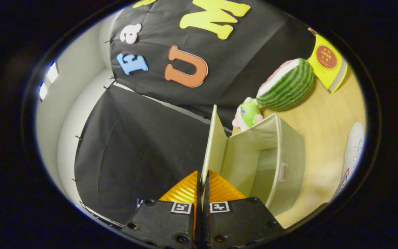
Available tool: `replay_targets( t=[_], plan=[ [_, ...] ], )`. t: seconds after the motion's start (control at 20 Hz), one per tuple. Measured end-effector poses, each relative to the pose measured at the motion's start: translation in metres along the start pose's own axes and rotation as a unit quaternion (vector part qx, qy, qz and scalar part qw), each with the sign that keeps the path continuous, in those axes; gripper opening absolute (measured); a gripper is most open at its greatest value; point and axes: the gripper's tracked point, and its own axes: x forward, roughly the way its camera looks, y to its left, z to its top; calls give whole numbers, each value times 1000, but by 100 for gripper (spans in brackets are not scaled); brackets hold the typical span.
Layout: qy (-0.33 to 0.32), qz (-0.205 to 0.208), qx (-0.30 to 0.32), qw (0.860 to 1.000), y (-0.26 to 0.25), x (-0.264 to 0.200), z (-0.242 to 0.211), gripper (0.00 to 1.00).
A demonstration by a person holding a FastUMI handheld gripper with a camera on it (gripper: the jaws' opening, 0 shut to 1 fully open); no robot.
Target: Open the storage box then place both shoes into the box .Put the left shoe in first, then the right shoe, with the right side of both shoes facing outward in a uniform manner.
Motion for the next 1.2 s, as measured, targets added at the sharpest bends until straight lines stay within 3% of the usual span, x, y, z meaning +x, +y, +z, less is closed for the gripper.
replay_targets(
  t=[0.3,0.45,0.75,0.9,1.15,1.2],
  plan=[
    [-40,21,-3,999,50,34,-12,7],
    [-61,26,-6,998,68,62,-11,14],
    [-22,26,-27,999,92,125,-45,17],
    [-8,1,-73,997,91,139,-57,24],
    [2,-75,-133,988,61,118,-74,100],
    [4,-85,-126,988,53,111,-76,100]
  ],
)
